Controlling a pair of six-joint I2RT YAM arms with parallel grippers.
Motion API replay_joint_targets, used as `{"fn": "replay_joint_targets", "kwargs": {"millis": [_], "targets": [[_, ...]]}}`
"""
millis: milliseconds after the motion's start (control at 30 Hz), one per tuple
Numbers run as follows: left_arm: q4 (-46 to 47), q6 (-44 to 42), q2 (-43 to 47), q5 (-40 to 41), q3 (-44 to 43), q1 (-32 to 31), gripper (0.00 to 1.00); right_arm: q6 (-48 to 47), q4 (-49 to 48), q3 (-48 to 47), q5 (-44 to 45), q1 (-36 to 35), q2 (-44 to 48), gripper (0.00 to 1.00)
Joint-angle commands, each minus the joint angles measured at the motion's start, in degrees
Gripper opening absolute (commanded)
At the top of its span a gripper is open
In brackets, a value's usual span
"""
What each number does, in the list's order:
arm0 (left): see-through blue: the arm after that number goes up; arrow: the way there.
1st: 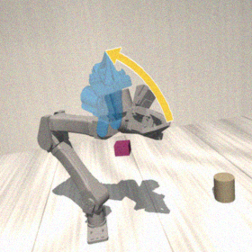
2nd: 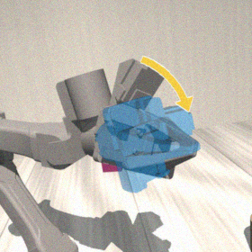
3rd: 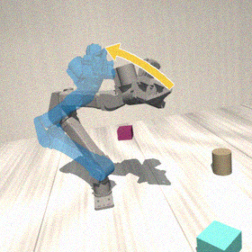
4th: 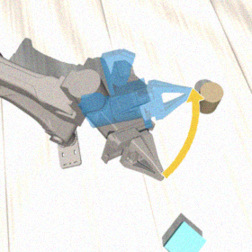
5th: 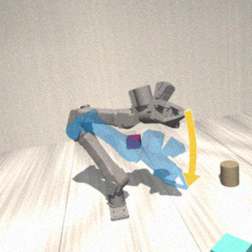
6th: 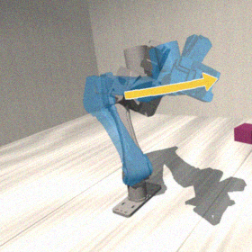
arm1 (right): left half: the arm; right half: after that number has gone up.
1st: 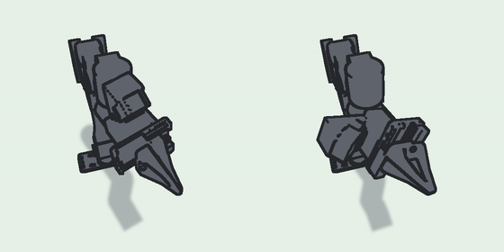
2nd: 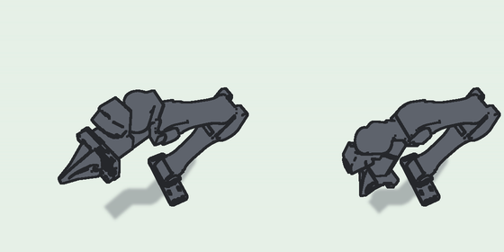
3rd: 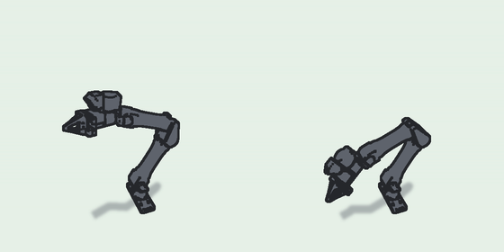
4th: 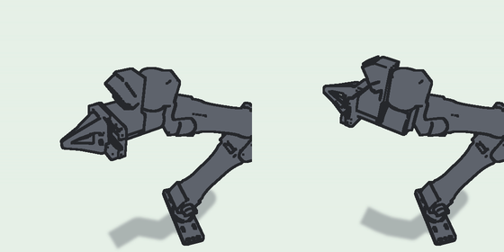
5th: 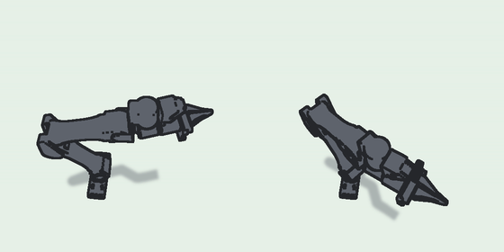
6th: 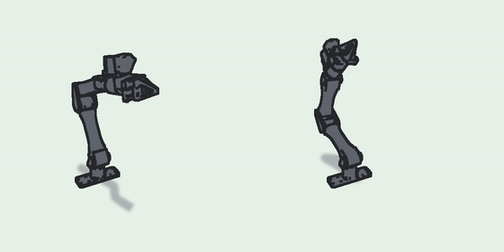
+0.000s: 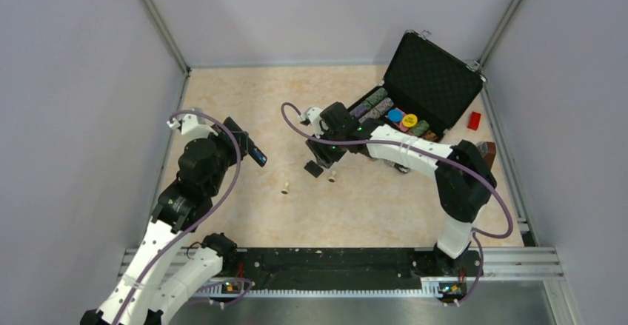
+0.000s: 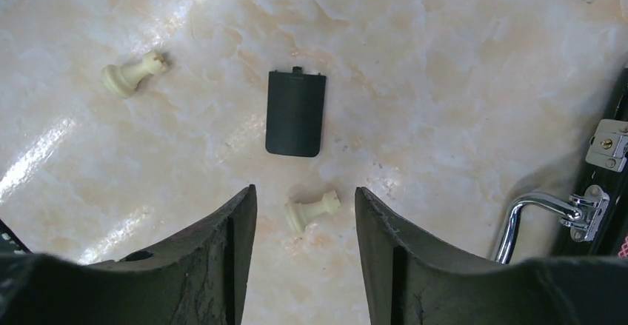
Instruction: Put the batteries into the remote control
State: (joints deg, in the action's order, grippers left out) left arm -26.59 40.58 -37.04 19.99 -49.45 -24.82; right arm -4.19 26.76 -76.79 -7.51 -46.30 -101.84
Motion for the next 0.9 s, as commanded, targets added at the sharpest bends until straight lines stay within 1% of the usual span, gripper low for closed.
{"fn": "replay_joint_targets", "kwargs": {"millis": [0, 67, 300, 400, 500, 667, 867], "targets": [[2.09, 2.02, 0.72, 2.49, -0.19, 0.21, 0.00, 3.26, -1.88, -1.55, 3.43, -1.56, -1.97, 0.54], [1.50, 1.77, 1.42, 3.72, -0.21, 0.23, 0.00, 2.76, -0.27, -3.50, 6.43, -2.65, -5.08, 0.60], [0.79, 1.18, 2.04, 4.80, -0.23, 0.21, 0.00, 1.19, 4.86, -10.91, 7.33, -4.69, -12.76, 0.66], [0.77, 0.88, 1.97, 4.84, -0.18, 0.21, 0.00, 1.20, 6.98, -13.61, 9.70, -5.24, -15.22, 0.67], [0.83, 0.60, 1.98, 4.96, -0.12, 0.21, 0.00, 1.27, 9.17, -15.70, 9.89, -5.55, -17.42, 0.65], [0.78, 0.38, 2.17, 5.26, 0.14, 0.29, 0.00, 1.58, 13.37, -18.38, 9.67, -5.65, -20.46, 0.55], [0.91, 0.26, 2.23, 5.32, 0.35, 0.30, 0.00, 2.03, 17.82, -20.30, 9.23, -5.80, -22.66, 0.53]]}}
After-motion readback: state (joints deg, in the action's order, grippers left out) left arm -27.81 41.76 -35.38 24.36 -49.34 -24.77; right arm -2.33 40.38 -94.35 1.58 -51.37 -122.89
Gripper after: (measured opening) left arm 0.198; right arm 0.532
